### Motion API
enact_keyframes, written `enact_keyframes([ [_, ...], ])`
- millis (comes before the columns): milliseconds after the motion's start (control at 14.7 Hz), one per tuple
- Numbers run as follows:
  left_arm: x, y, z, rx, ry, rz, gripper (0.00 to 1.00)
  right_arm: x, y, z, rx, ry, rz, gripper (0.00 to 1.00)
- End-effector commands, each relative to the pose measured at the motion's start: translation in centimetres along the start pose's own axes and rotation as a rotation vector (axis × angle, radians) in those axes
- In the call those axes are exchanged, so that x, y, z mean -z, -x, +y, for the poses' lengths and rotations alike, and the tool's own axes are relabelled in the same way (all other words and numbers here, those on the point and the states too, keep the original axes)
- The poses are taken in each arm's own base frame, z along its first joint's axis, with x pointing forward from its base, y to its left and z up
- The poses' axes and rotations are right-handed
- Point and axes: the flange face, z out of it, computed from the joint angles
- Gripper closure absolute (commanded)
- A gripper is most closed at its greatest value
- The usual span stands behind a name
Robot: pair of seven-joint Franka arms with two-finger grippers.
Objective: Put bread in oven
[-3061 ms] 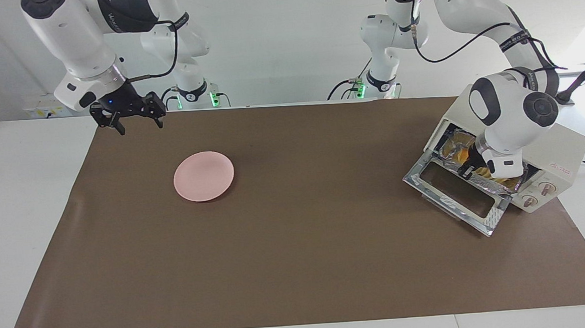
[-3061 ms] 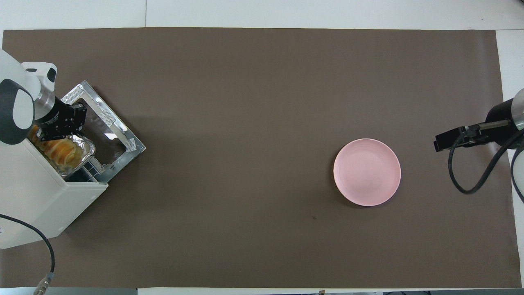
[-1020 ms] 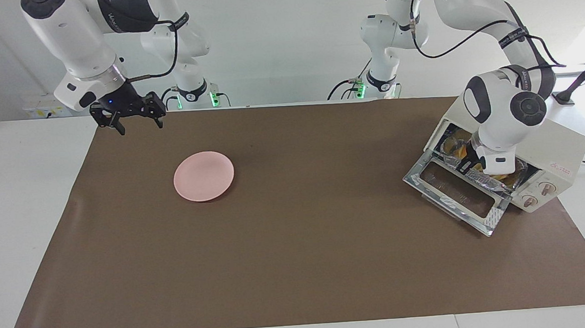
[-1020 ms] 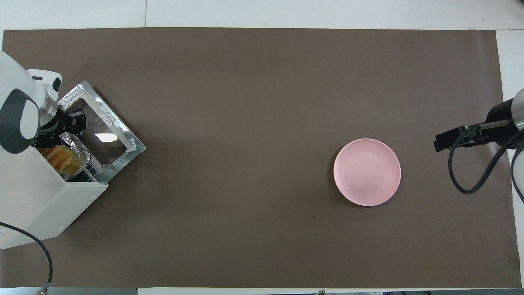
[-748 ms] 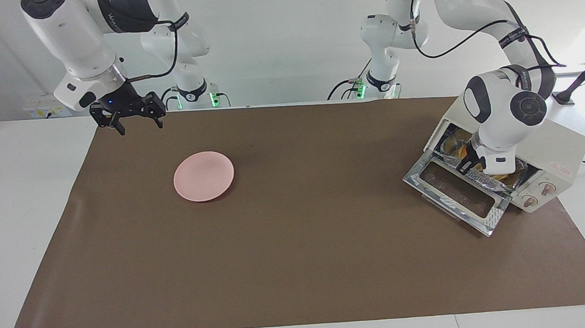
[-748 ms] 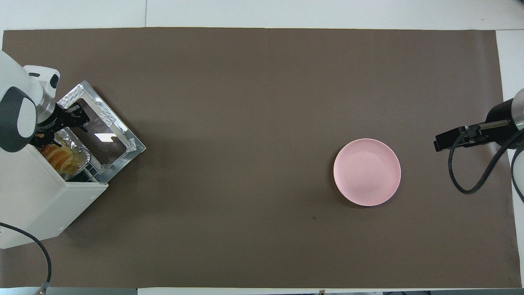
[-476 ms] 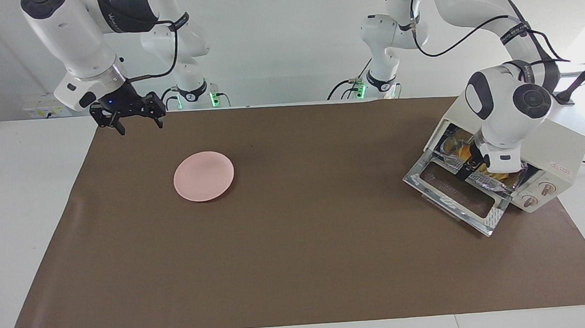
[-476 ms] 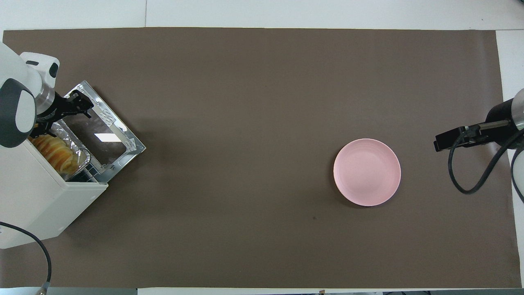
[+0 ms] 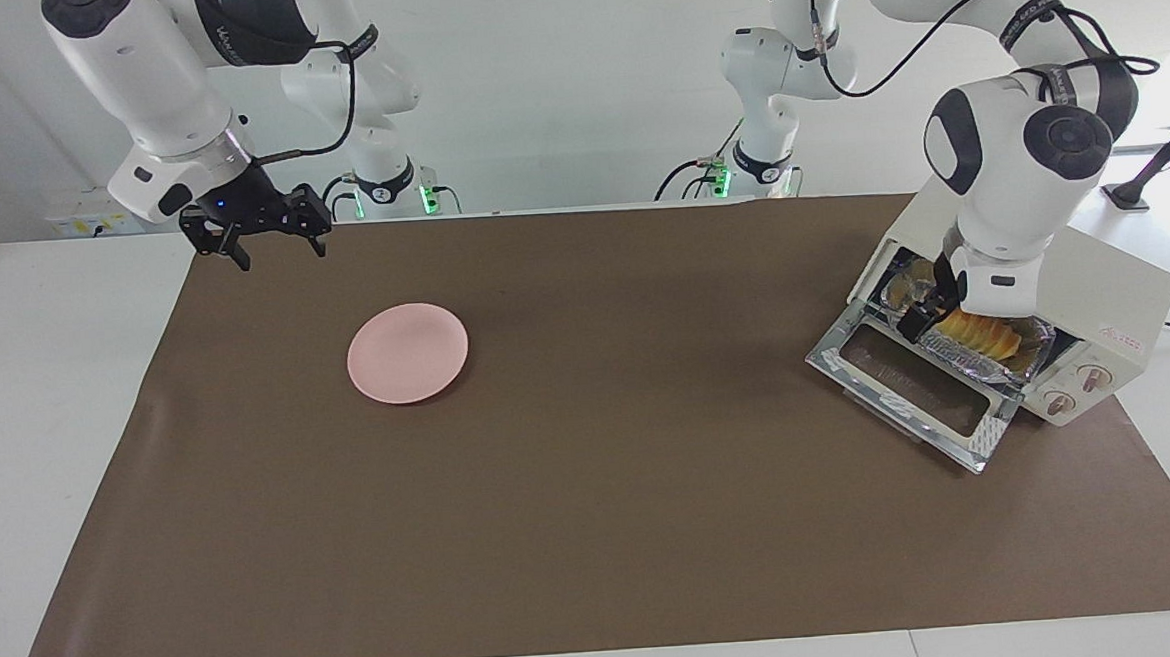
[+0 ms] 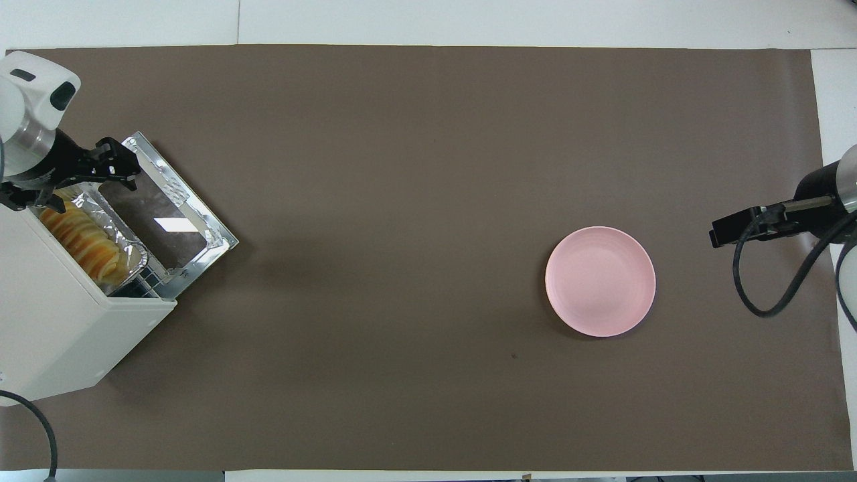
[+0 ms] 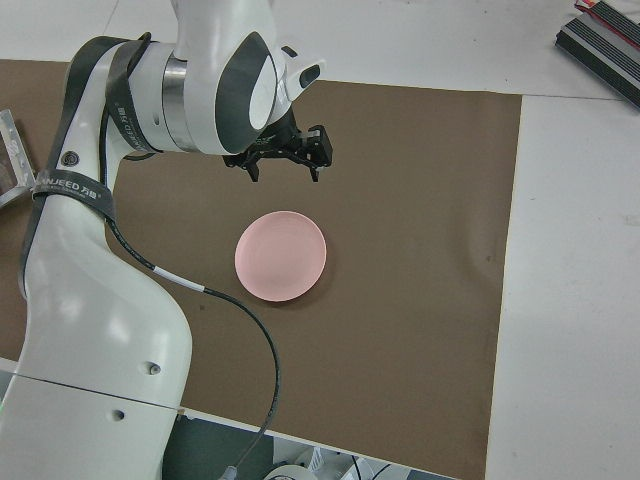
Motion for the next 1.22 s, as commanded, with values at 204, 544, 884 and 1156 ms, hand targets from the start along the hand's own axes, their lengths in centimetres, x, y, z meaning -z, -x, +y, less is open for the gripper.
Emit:
enact_keyframes([
  [204, 4.2, 4.8, -4.6, -0.198, 0.069, -0.104, 0.0, 0.1, 0.5, 0.3, 0.016, 0.008, -0.004, 0.0],
  [544, 3.9, 6.7, -3.0, -0.26, 0.069, -0.151, 0.0, 0.1, 0.5, 0.3, 0.016, 0.008, -0.004, 0.0],
  [884, 4.5, 9.0, -3.3, -0.286, 0.081, -0.153, 0.0, 0.1, 0.5, 0.4, 0.014, 0.008, -0.002, 0.0],
  [1156, 4.6, 8.8, -3.1, -0.345, 0.099, -0.12, 0.0, 0.1, 0.5, 0.3, 0.017, 0.009, -0.002, 0.0],
])
